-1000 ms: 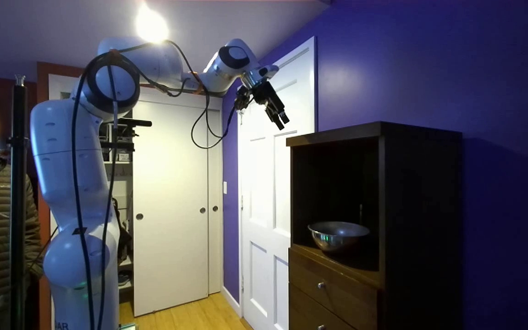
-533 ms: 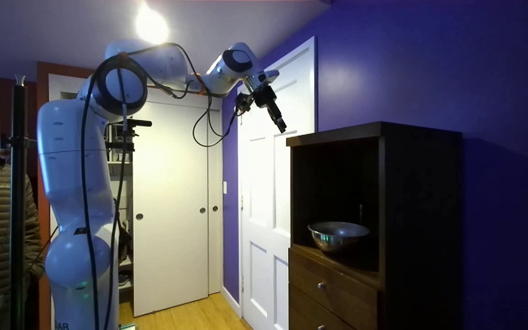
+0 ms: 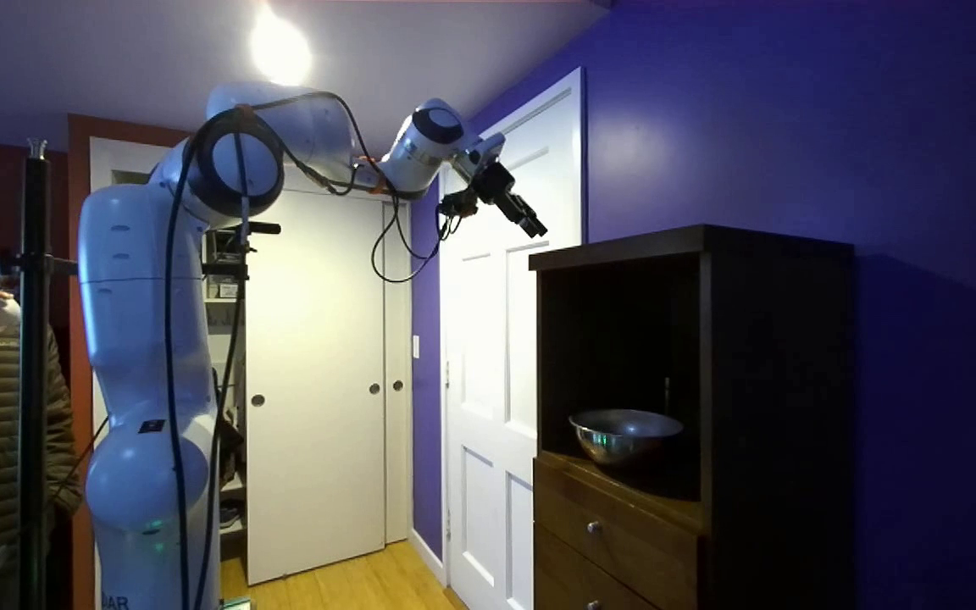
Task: Put the wooden spoon on the silver bowl
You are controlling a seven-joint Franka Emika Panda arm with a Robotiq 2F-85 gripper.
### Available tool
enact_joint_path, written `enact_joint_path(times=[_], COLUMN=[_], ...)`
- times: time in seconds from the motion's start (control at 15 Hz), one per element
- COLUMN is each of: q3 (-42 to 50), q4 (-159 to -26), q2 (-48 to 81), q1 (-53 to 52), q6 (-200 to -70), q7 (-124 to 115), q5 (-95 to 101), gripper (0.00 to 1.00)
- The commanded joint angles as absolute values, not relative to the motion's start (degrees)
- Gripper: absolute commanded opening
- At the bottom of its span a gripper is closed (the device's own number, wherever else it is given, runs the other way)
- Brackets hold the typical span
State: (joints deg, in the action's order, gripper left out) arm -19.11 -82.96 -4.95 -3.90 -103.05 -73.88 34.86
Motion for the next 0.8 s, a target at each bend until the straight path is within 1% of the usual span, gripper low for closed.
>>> enact_joint_path(times=[0.0,0.27,0.4,0.53,0.67,0.73], q3=[-19.3,-18.6,-18.1,-17.9,-17.6,-17.5], q4=[-83.7,-84.0,-83.5,-82.1,-80.3,-79.2], q2=[-2.9,-0.1,1.1,2.2,2.7,2.8], q1=[-7.6,-11.0,-12.1,-13.0,-13.6,-13.7], q6=[-107.2,-104.4,-102.2,-97.3,-91.7,-89.1], q7=[-79.7,-78.2,-77.1,-72.7,-66.8,-63.9], q5=[48.4,62.7,66.0,64.1,60.4,58.9], gripper=[0.96,0.97,0.92,0.92,0.97,0.96])
